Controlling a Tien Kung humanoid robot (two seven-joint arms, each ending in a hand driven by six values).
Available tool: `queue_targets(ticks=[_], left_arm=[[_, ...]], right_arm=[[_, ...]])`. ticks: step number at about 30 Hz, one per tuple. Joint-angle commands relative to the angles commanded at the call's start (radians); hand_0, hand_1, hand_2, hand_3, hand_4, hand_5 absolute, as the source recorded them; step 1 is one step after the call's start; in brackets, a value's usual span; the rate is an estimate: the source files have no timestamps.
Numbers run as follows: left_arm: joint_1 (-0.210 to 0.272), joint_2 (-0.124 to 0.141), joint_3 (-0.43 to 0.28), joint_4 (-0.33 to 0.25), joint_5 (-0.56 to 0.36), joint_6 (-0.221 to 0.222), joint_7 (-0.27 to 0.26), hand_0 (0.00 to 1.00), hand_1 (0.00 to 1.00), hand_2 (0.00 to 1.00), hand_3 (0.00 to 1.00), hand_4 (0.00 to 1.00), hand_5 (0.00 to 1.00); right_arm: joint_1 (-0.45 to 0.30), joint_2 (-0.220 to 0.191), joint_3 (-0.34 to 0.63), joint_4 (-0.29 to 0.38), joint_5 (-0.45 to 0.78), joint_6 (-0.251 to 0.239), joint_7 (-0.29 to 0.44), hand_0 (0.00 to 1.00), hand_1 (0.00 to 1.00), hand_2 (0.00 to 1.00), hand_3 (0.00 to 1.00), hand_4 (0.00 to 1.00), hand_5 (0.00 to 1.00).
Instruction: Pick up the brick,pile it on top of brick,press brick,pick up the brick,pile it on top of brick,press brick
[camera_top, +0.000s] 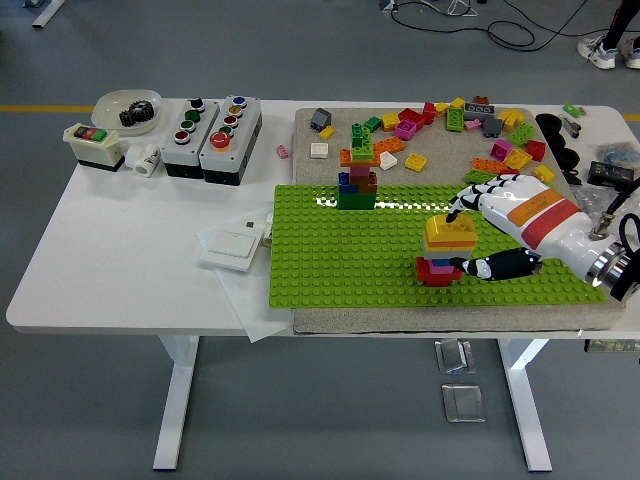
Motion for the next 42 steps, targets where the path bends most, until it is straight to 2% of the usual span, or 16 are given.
queue_targets(ticks=[8,10,11,12,17,18,20,22,23,29,30,33,35,36,41,42], left_arm=[[-0.003,0.000,0.001,0.000,-0.001,0.000,0.000,0.793,0.728,0.637,0.558,0.583,0.606],[-0.003,0.000,-0.001,0.000,0.000,0.000,0.000,0.793,0.728,0.637,0.558,0.583,0.606],[-0.003,0.000,-0.002,0.000,0.001,0.000,0.000,0.793,0.728,0.637,0.558,0.583,0.606],[-0.004,0.000,-0.003,0.000,0.002,0.000,0.000,0.793,0.728,0.636,0.558,0.582,0.605],[-0.006,0.000,-0.006,0.000,0.005,0.000,0.000,0.793,0.728,0.636,0.558,0.582,0.605],[-0.006,0.000,-0.006,0.000,0.006,0.000,0.000,0.792,0.726,0.635,0.557,0.582,0.604],[-0.006,0.000,-0.007,0.000,0.006,0.001,0.000,0.792,0.726,0.635,0.557,0.582,0.604],[-0.007,0.000,-0.013,0.000,0.013,0.001,0.001,0.792,0.726,0.635,0.557,0.582,0.604],[-0.007,0.000,-0.014,0.000,0.014,0.001,0.002,0.793,0.727,0.635,0.558,0.582,0.603],[-0.008,-0.003,-0.018,0.000,0.020,0.001,0.003,0.793,0.727,0.635,0.558,0.582,0.603],[-0.007,-0.003,-0.018,0.000,0.020,0.002,0.003,0.793,0.730,0.637,0.558,0.582,0.603],[-0.007,-0.003,-0.019,0.000,0.021,0.002,0.002,0.793,0.730,0.637,0.558,0.582,0.603],[-0.006,-0.004,-0.021,0.000,0.024,0.003,0.002,0.793,0.730,0.637,0.558,0.582,0.603],[-0.006,-0.004,-0.022,0.000,0.024,0.003,0.001,0.792,0.730,0.636,0.556,0.582,0.603],[-0.004,-0.006,-0.027,0.000,0.033,0.004,0.002,0.792,0.730,0.636,0.556,0.582,0.603],[-0.003,-0.006,-0.028,0.000,0.034,0.004,0.002,0.792,0.730,0.637,0.557,0.582,0.602]], right_arm=[[-0.005,0.001,-0.007,-0.012,-0.015,-0.002,-0.002,0.720,0.687,0.755,0.669,0.808,0.461],[-0.008,0.004,-0.002,-0.021,-0.021,-0.018,-0.003,0.720,0.687,0.755,0.669,0.808,0.461],[-0.011,0.007,0.005,-0.026,-0.019,-0.030,-0.004,0.720,0.687,0.755,0.669,0.808,0.461],[-0.016,0.012,0.016,-0.034,-0.014,-0.055,-0.007,0.797,0.742,0.810,0.812,0.825,0.460],[-0.055,0.054,0.112,-0.085,0.121,-0.161,-0.001,0.797,0.742,0.810,0.812,0.825,0.460],[-0.059,0.060,0.128,-0.092,0.155,-0.171,0.002,0.846,0.790,0.854,0.863,0.879,0.499],[-0.071,0.079,0.173,-0.121,0.239,-0.190,0.031,0.846,0.790,0.854,0.863,0.879,0.499],[-0.081,0.095,0.210,-0.148,0.324,-0.180,0.064,0.846,0.790,0.854,0.863,0.879,0.499],[-0.082,0.098,0.219,-0.154,0.369,-0.178,0.071,0.861,0.815,0.865,0.882,0.967,0.670],[-0.103,0.130,0.292,-0.206,0.616,-0.133,0.155,0.861,0.815,0.865,0.882,0.967,0.670],[-0.106,0.135,0.317,-0.218,0.688,-0.120,0.167,0.862,0.818,0.854,0.866,0.976,0.717],[-0.111,0.140,0.354,-0.235,0.779,-0.097,0.182,0.862,0.818,0.854,0.866,0.976,0.717],[-0.114,0.145,0.390,-0.255,0.870,-0.072,0.195,0.862,0.818,0.854,0.866,0.976,0.717],[-0.115,0.147,0.409,-0.264,0.909,-0.059,0.200,0.859,0.817,0.848,0.856,0.989,0.766],[-0.121,0.158,0.456,-0.295,1.123,-0.013,0.205,0.859,0.817,0.848,0.856,0.989,0.766],[-0.122,0.161,0.461,-0.299,1.169,-0.008,0.203,0.865,0.818,0.847,0.856,0.998,0.823]])
